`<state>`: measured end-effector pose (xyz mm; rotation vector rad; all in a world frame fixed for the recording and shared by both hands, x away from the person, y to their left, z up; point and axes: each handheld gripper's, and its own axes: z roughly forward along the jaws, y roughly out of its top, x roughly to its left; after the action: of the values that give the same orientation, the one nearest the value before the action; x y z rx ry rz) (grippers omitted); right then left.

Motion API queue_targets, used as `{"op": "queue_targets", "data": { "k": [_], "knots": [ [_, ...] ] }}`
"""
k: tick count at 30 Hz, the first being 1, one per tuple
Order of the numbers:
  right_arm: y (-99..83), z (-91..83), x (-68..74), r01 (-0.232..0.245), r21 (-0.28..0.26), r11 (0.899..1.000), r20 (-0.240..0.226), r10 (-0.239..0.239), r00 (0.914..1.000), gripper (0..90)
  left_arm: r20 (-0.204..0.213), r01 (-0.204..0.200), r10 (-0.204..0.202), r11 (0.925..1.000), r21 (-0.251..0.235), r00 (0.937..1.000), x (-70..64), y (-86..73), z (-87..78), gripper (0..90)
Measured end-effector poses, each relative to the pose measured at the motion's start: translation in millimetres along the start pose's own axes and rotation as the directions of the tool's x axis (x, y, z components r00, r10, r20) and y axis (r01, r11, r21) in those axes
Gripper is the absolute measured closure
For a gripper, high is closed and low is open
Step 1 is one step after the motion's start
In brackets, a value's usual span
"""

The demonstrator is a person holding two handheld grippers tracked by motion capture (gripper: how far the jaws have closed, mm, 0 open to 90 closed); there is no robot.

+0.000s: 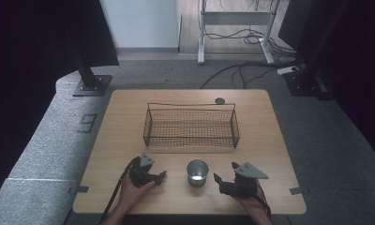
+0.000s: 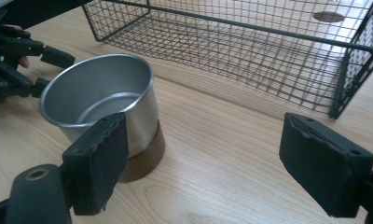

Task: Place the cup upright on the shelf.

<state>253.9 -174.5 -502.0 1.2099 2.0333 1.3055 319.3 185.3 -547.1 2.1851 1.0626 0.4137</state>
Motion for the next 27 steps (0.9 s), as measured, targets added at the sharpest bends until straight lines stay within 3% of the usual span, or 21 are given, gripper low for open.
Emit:
{"op": "queue_targets", "data": {
  "k": [15,27],
  "knots": [
    [8.0,5.8,14.2,-0.009,0.0,1.0,-0.07,0.009,0.9975,15.3,0.0,0.001,-0.001,1.0,-0.002,1.0,-0.2,-0.1,0.1,14.3],
    [13.9,18.1,33.5,0.024,0.014,1.0,-0.122,-0.022,0.9923,13.4,-0.002,-0.001,0.001,1.0,0.0,1.0,-0.1,-0.1,0.0,14.4]
  ]
}}
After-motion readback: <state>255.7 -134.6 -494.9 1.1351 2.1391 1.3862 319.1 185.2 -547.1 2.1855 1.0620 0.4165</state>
